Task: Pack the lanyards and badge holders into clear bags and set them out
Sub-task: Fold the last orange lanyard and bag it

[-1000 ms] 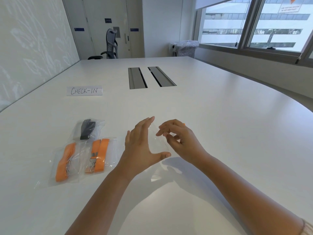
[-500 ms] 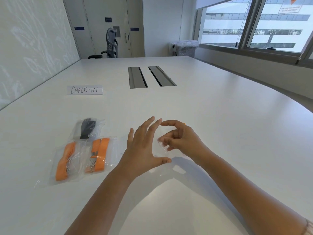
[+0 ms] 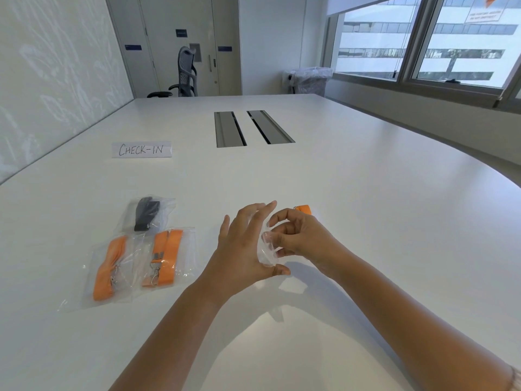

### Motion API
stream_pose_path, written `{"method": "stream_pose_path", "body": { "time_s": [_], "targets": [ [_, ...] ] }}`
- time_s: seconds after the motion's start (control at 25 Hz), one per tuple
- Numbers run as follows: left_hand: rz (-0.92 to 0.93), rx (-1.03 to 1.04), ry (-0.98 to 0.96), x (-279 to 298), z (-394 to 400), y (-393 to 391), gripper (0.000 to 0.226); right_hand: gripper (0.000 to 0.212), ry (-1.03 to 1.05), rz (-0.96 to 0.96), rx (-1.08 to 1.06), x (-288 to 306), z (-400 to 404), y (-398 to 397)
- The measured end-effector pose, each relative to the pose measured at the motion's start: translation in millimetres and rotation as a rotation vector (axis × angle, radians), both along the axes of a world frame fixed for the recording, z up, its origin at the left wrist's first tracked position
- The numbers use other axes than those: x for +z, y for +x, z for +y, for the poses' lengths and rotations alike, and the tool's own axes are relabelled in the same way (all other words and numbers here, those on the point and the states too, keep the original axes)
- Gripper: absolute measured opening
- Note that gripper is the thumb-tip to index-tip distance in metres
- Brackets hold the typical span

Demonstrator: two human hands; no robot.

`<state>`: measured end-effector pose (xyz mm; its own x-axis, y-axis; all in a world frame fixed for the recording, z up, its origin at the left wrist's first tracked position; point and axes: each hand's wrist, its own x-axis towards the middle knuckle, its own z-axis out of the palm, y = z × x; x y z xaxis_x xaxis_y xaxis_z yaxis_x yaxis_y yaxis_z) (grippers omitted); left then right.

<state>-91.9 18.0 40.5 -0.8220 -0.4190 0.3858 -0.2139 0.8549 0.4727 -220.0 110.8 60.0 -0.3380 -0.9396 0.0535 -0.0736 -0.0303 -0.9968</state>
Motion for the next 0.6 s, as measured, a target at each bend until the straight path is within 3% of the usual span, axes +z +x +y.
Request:
{"method": "stream_pose_path", "body": {
  "time_s": [0.12, 0.24, 0.52, 0.6],
  "targets": [
    [-0.053, 0.011, -0.099, -1.8, -0.7, -0.8, 0.104, 0.01, 0.011, -0.037, 0.027, 0.4, 0.8, 1.0],
    [-0.062, -0.004, -0.14, -0.2, 1.2, -0.9, 0.108, 0.025, 0.037, 0.025, 0.065, 0.1, 2.5, 1.5],
    [-0.004, -0.014, 0.107, 8.6, 2.1, 3.9, 0.111, 0.055, -0.003, 0.291, -0.036, 2.1, -0.7, 0.8],
    [-0.006, -0.004, 0.099, 8.3, 0.7, 3.9, 0.113, 0.065, -0.008, 0.354, -0.003, 1.8, -1.1, 2.7]
  ]
}}
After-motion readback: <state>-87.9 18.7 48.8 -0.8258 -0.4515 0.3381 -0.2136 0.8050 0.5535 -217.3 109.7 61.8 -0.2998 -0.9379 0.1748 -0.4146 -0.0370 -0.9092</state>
